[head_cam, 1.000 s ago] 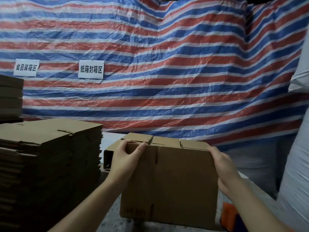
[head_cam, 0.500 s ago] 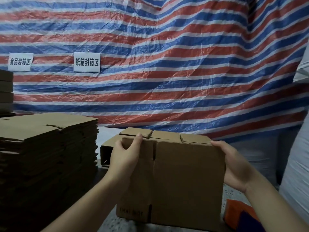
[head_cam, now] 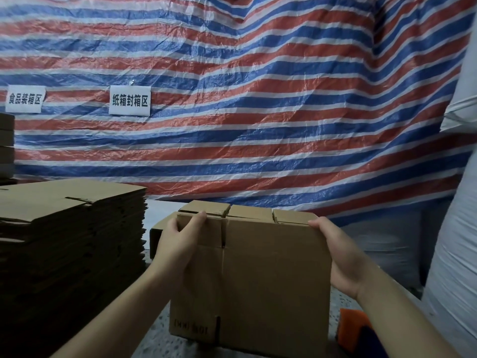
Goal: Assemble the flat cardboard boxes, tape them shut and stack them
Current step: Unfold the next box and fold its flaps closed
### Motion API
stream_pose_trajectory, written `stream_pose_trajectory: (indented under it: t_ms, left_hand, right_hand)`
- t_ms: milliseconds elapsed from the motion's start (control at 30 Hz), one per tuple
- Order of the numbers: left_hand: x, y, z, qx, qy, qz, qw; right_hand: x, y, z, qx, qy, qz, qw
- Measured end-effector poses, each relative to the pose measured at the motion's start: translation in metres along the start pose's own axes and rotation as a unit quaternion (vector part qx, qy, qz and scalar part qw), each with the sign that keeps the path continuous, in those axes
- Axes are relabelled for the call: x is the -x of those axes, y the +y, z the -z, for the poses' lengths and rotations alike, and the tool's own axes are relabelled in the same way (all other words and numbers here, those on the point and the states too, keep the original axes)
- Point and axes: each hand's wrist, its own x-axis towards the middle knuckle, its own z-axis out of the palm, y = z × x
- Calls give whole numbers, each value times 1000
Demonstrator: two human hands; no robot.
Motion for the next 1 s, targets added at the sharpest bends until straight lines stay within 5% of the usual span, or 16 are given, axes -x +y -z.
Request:
stream_pose_trajectory:
  t_ms: [367, 600, 1000]
  left_hand:
    - [0, 7, 2, 16, -102, 57, 993]
    - [12, 18, 8, 124, -195, 77, 970]
    - [17, 12, -3, 98, -167, 119, 974]
  right_hand:
    - [-1, 0, 0, -141, -60, 25, 988]
    - [6, -7, -22, -28, -20, 42, 999]
    - [5, 3, -20, -91, 10, 20, 996]
